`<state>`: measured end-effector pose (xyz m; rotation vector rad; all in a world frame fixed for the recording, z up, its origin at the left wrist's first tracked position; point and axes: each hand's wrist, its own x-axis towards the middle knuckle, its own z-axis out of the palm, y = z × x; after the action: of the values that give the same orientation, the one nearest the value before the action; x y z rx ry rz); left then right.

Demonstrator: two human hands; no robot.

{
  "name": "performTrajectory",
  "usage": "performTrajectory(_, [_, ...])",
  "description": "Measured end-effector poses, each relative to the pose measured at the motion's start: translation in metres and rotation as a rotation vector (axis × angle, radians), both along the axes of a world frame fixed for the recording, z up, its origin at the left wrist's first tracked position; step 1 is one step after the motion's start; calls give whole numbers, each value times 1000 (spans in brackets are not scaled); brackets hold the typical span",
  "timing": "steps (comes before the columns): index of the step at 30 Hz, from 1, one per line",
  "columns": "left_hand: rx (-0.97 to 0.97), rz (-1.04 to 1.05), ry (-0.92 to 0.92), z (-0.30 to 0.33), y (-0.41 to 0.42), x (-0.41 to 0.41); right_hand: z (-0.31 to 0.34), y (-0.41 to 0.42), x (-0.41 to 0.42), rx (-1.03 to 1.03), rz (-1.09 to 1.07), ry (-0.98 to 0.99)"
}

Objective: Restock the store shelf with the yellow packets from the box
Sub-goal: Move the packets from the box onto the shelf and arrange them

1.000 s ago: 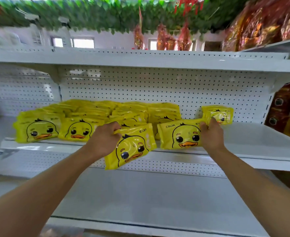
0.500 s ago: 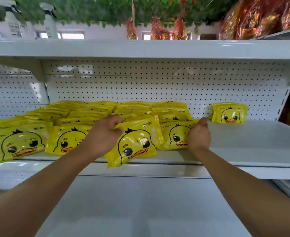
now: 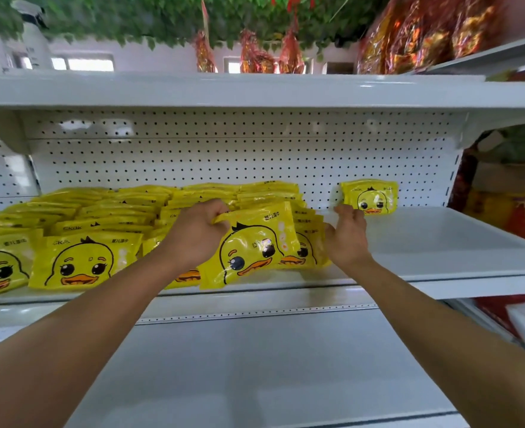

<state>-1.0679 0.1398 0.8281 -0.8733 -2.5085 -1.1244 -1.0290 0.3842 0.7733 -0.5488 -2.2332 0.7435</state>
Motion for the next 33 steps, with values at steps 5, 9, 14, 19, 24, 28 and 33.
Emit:
performTrajectory(5, [-88, -86, -44, -7, 51, -5, 4, 24, 33, -1, 1, -52])
performTrajectory(9, [-233, -105, -54, -20, 80, -21, 0, 36, 50, -7, -30, -54])
performTrajectory(14, [-491, 100, 320, -39, 94, -32, -7, 41, 54, -4, -40, -20])
performTrajectory(19, [-455, 114, 478, -52, 98, -43, -9, 41, 50, 16, -36, -6])
performTrajectory(24, [-354, 97, 493, -56, 90, -43, -9, 35, 51, 17, -22, -29])
performTrajectory(28, [-380, 124, 527, -58, 86, -40, -7, 31, 58, 24, -17, -30])
performTrajectory(33, [-398, 169, 489, -56, 87, -31, -5, 28, 73, 40, 3, -43])
